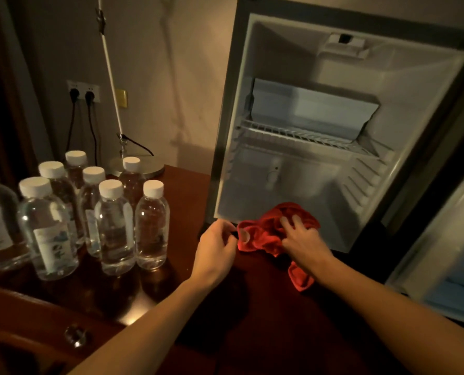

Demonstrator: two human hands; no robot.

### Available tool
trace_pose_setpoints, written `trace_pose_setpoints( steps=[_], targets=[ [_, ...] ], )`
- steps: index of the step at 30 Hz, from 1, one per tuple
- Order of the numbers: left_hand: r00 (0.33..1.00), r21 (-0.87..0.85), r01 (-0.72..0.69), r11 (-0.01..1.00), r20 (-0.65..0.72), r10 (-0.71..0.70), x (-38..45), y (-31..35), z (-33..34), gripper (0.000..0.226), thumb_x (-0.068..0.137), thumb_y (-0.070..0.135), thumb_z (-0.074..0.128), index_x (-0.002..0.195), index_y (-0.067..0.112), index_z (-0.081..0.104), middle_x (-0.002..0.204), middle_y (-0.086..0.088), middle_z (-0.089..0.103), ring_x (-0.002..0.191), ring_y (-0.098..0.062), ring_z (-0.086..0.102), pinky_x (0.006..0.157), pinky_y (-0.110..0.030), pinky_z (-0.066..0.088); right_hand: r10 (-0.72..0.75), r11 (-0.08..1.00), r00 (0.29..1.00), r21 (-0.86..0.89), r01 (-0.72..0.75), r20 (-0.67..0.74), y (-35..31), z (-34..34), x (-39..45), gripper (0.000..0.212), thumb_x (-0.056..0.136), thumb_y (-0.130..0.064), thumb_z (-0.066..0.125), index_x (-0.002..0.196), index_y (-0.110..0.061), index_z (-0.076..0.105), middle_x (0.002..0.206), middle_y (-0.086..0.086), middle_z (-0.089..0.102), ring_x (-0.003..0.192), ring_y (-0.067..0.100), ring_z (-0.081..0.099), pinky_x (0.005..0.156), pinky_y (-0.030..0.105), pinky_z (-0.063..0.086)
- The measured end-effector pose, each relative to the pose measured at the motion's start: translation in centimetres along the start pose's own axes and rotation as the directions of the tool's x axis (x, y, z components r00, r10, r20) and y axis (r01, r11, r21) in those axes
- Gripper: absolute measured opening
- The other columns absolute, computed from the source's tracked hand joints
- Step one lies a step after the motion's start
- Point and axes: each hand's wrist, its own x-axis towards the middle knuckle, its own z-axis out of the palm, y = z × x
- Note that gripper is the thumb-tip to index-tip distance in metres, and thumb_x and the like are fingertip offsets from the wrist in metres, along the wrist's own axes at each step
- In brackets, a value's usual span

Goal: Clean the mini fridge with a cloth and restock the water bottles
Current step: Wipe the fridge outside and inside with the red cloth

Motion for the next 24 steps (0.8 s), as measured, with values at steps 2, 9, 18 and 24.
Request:
trace_pose_setpoints(
  steps=[2,9,18,24],
  targets=[
    [1.0,0.01,-0.002,1.0,0.017,0.002,-0.6,0.1,0.3,0.015,0.085,0.01,0.058,0.093,0.022,0.063,0.081,0.009,0.062,0.078,-0.005,0.058,0.076,-0.032,0.05,0.003,1.0,0.996,-0.007,-0.002,0.086,1.9,-0.2,-1.4,0.007,0.059,-0.014,0.072,0.061,-0.007,0.073,0.103,0.02,0.066,0.086,0.044,0.063,0.036,0.031,0.043],
    [0.998,0.005,-0.001,1.0,0.055,0.001,-2.0,0.2,1.6,0.014,0.09,0.013,0.057,0.099,0.021,0.063,0.089,0.011,0.063,0.085,-0.002,0.058,0.08,-0.028,0.05,-0.082,0.993,0.996,-0.082,0.084,0.019,4.5,1.0,-4.1,0.036,0.074,-0.023,0.041,0.063,-0.013,0.073,0.106,0.013,0.061,0.092,0.038,0.057,0.042,0.032,0.047],
    [0.998,0.002,-0.037,0.999,0.041,0.037,-2.1,0.1,2.9,0.014,0.085,0.012,0.058,0.092,0.022,0.063,0.087,0.01,0.065,0.084,-0.007,0.061,0.078,-0.032,0.051,-0.139,0.99,0.986,-0.018,0.141,0.096,2.6,0.3,-1.8,0.018,0.055,-0.033,0.084,0.061,-0.022,0.072,0.105,0.008,0.063,0.094,0.032,0.054,0.055,0.037,0.043],
    [0.998,0.009,0.009,1.0,0.057,-0.01,-2.0,0.2,2.3,0.013,0.091,0.013,0.057,0.099,0.021,0.064,0.089,0.009,0.063,0.083,-0.005,0.059,0.075,-0.028,0.05,-0.032,0.992,0.968,-0.113,0.062,0.248,4.9,1.4,-5.9,0.014,0.058,-0.034,0.081,0.06,-0.023,0.073,0.112,0.009,0.063,0.098,0.032,0.048,0.062,0.041,0.04]
  ],
)
